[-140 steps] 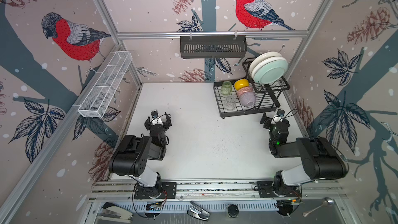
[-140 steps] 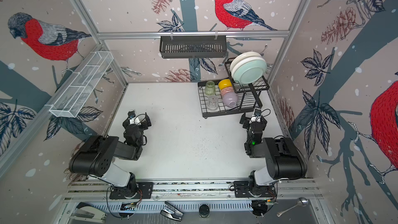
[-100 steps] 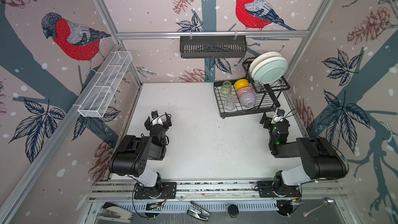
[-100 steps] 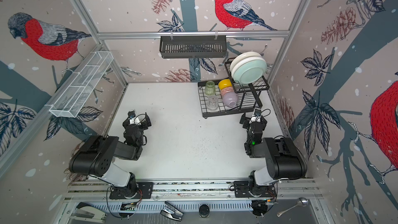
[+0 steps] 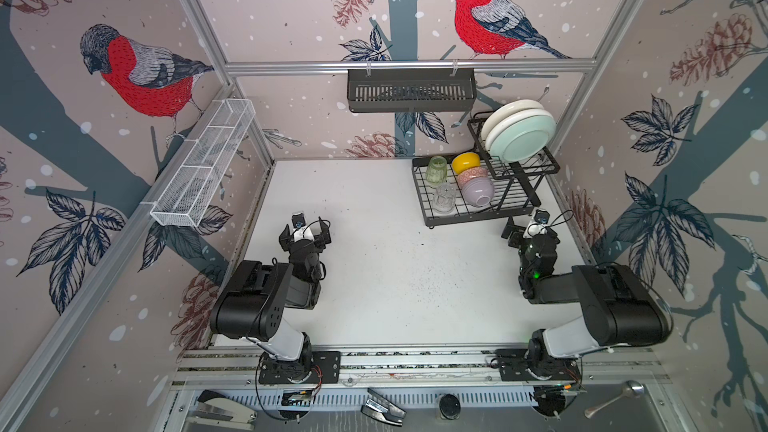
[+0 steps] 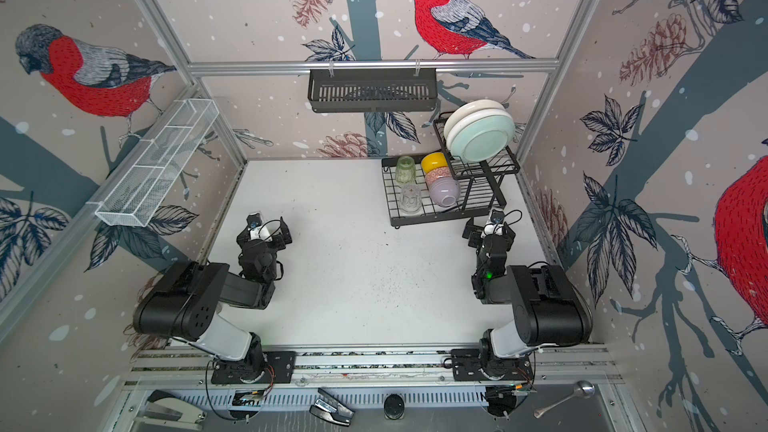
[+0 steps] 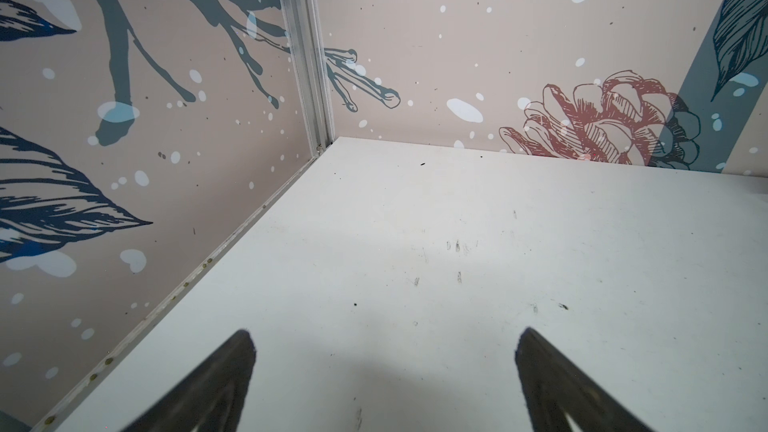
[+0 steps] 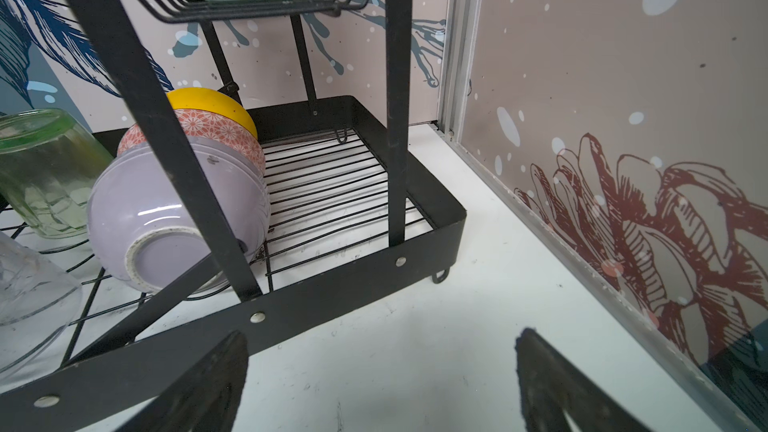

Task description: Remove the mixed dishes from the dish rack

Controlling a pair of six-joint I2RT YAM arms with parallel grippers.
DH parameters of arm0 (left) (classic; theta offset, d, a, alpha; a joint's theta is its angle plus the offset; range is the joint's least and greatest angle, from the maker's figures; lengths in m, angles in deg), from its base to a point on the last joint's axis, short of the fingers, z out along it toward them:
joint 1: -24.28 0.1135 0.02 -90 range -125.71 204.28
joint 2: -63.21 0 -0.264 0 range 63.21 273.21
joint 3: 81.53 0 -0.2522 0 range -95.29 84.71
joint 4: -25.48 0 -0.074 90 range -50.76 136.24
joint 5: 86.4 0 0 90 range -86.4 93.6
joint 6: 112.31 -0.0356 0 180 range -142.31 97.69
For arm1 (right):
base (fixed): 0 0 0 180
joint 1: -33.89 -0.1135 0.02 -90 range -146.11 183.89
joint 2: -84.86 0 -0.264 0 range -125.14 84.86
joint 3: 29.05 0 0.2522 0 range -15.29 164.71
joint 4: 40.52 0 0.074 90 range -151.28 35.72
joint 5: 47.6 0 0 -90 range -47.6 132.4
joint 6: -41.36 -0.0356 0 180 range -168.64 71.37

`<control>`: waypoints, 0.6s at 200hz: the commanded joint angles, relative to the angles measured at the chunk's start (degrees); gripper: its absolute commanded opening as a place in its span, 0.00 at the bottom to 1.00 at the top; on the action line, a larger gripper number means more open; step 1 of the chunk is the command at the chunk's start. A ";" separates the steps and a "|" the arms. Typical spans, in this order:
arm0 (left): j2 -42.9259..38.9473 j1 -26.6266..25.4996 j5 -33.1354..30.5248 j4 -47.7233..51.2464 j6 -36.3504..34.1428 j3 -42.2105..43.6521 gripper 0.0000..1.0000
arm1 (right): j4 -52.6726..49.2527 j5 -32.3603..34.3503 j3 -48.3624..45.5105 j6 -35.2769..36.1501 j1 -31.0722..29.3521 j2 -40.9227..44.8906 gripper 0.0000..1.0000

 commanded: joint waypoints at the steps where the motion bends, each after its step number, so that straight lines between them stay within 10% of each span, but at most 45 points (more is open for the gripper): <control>1: 0.02 0.08 -0.19 -1.82 -0.17 -0.23 0.98 | 0.17 -0.27 0.30 0.13 0.04 -0.01 1.00; 120: -8.05 -2.73 -8.38 9.97 -0.13 -2.97 0.98 | -4.23 8.78 -1.35 3.09 -5.48 9.90 0.99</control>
